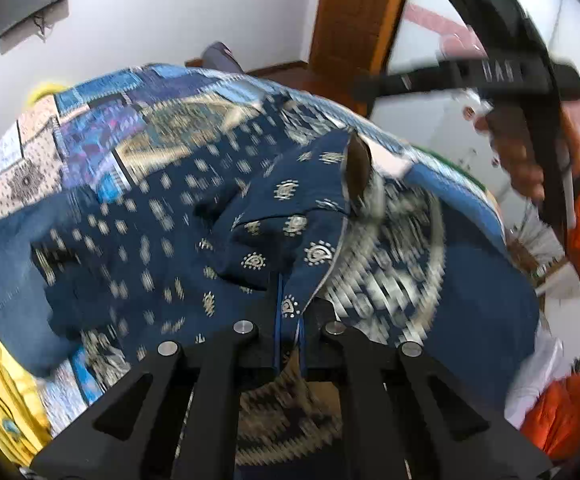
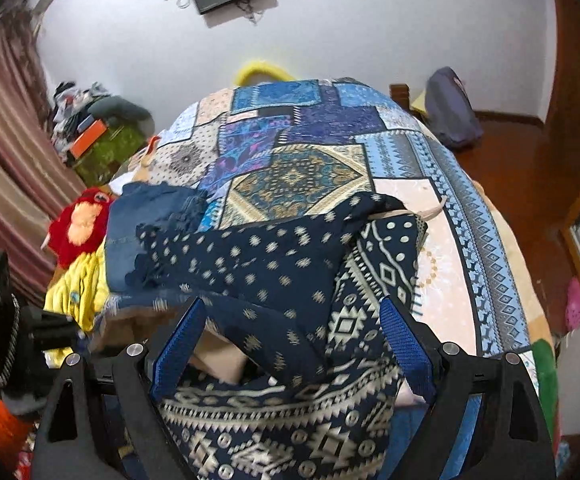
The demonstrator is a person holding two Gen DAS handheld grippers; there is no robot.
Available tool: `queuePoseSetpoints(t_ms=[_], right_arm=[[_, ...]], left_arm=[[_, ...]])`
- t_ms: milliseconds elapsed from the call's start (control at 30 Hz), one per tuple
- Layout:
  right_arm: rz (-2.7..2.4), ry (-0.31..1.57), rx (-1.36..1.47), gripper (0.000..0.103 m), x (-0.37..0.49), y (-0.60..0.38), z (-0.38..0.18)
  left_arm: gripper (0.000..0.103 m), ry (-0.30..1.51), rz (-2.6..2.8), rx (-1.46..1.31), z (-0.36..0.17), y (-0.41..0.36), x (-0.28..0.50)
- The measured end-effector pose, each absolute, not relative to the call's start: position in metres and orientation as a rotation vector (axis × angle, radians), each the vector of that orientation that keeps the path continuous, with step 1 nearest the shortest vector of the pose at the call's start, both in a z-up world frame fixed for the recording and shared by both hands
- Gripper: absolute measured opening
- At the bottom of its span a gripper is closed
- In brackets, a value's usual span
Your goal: Fold large clothes
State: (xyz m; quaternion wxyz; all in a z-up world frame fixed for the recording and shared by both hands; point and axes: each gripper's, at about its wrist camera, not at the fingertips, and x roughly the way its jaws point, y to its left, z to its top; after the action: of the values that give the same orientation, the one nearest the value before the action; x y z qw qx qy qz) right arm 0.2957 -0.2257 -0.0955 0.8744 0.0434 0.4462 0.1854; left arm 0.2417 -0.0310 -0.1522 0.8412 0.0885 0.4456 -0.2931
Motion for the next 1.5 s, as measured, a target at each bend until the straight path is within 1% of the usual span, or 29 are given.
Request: queuePoseSetpoints(t_ms=[133, 200, 333, 367, 400, 433, 467, 533, 567, 600, 833, 967, 1100, 1200, 1333, 1500], right_arm=[[0.437, 0.929, 0.059, 0.088, 0.277, -0.205, -0.091], [0.448, 0.943, 0.051, 0.088, 0.273, -0.196, -0.096], [0.452, 1.023, 0.016, 0.087, 0.271, -0.175, -0.127], [0.444, 1.045, 0.0, 0.087, 0.27, -0.172, -0.136], [0.436, 1.068, -0.021, 0.087, 0.268, -0.169, -0.146], [0.428, 1.09, -0.043, 0.087, 0.266, -0.168, -0.155], [0.42, 1.112, -0.07, 0.087, 0.264, -0.167, -0.165], [0.409, 1.136, -0.106, 0.087, 0.257, -0.169, -0.177], [0.407, 1.145, -0.118, 0.087, 0.253, -0.172, -0.181], [0.412, 1.145, -0.122, 0.087, 0.25, -0.174, -0.183], [0.413, 1.071, -0.124, 0.087, 0.238, -0.197, -0.157], [0.365, 0.982, -0.121, 0.088, 0.248, -0.211, -0.132], [0.297, 0.929, -0.117, 0.088, 0.273, -0.226, -0.121], [0.244, 0.941, -0.086, 0.088, 0.302, -0.244, -0.127], [0.189, 1.01, 0.003, 0.088, 0.346, -0.27, -0.152], [0.163, 1.077, 0.099, 0.088, 0.39, -0.295, -0.186]], left_arm=[[0.005, 0.992, -0.608, 0.212, -0.17, -0.031, 0.214], [0.007, 1.018, -0.581, 0.21, -0.179, -0.028, 0.207], [0.009, 1.083, -0.526, 0.142, -0.195, -0.013, 0.199], [0.013, 1.091, -0.513, 0.127, -0.198, -0.008, 0.197], [0.019, 1.098, -0.505, 0.116, -0.199, -0.004, 0.195], [0.023, 1.109, -0.496, 0.099, -0.201, 0.002, 0.193], [0.03, 1.119, -0.493, 0.083, -0.201, 0.007, 0.19], [0.038, 1.121, -0.483, 0.059, -0.2, 0.018, 0.186], [0.05, 1.121, -0.46, 0.059, -0.198, 0.023, 0.184], [0.057, 1.115, -0.434, 0.064, -0.196, 0.028, 0.18], [0.057, 1.057, -0.232, -0.002, -0.175, 0.09, 0.204], [0.06, 1.029, -0.125, -0.068, -0.17, 0.128, 0.238], [0.06, 1.032, -0.077, -0.146, -0.18, 0.157, 0.283], [0.06, 1.054, -0.043, -0.194, -0.198, 0.177, 0.321], [0.06, 1.085, -0.032, -0.24, -0.23, 0.195, 0.369], [0.059, 1.056, -0.073, -0.283, -0.248, 0.202, 0.411]])
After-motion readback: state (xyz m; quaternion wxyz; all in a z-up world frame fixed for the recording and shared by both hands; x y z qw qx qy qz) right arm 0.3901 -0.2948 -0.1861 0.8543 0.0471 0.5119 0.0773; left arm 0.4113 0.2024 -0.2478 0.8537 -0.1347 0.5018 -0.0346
